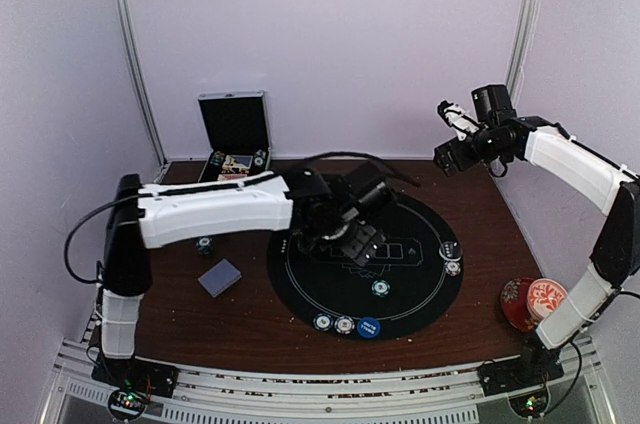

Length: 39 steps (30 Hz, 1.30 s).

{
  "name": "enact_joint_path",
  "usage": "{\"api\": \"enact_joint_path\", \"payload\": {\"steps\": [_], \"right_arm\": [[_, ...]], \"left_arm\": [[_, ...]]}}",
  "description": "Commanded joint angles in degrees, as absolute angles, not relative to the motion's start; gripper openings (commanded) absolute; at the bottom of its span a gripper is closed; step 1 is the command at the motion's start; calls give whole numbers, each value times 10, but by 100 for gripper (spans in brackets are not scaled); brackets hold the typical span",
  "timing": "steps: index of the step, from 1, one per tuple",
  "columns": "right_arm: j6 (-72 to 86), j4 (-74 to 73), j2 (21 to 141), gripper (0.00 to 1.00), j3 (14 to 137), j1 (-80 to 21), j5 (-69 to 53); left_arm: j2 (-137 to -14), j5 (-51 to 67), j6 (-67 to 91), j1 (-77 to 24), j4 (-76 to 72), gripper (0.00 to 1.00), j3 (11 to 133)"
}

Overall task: Distribute texas hold em gaming equipment
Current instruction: Place the poker chips pile on the poker table mat, then pick up the pile of poker chips from the poker table mat.

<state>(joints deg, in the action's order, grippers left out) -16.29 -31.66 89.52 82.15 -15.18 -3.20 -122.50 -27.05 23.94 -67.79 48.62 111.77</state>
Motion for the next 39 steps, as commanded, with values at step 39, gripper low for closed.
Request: {"api": "enact_joint_path", "payload": {"steps": [39], "right_arm": [[-322,-384,995,95,645,-493,-16]], "left_arm": [[-488,-599,124,-412,59,98,433]]}}
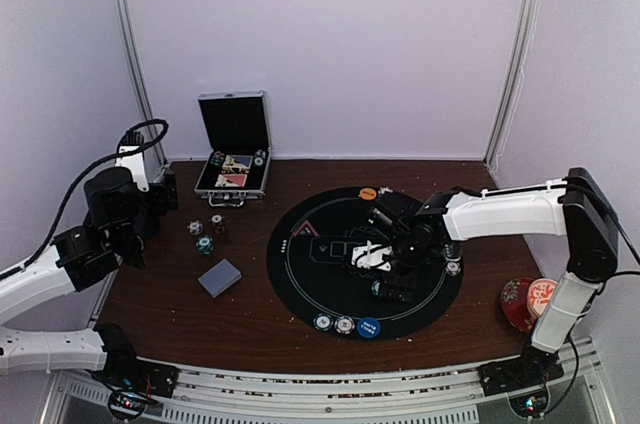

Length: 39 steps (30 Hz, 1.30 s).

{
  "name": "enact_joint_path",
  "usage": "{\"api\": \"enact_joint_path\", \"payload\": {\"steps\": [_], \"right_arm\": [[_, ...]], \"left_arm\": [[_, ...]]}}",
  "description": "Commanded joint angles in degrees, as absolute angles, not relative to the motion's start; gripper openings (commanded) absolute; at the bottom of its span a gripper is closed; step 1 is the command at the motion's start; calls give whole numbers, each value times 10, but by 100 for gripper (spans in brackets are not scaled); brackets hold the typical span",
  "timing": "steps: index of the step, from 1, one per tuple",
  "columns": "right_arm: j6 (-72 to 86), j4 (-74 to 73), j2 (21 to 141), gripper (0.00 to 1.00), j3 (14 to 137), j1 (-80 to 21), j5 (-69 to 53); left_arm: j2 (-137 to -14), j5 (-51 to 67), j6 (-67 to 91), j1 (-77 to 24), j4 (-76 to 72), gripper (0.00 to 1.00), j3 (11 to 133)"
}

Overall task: Distribute texas hold em gaming equipment
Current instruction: Pick up the pile of poker chips from the poker table mat.

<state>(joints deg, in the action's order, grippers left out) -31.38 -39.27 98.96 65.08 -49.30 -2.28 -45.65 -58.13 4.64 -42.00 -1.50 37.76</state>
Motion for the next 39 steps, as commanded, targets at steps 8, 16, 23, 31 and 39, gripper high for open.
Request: {"api": "enact_joint_path", "payload": {"steps": [8,16,23,31,39], "right_arm": [[-313,-373,1028,96,654,-492,-20],[-313,-379,1049,90,667,-491,-41],[-314,-402,1079,80,685,-485,-73],[-313,-418,1097,77,698,-461,-104],[-322,-434,1118,71,704,-455,-131]], "left_arm": [[-565,-568,155,-413,147,98,478],[-540,-508,157,-412,165,98,497],[-537,-500,158,-413,151,98,467],[-519,-500,157,-412,141,98,452],[-512,-501,153,-412,137,98,447]]}}
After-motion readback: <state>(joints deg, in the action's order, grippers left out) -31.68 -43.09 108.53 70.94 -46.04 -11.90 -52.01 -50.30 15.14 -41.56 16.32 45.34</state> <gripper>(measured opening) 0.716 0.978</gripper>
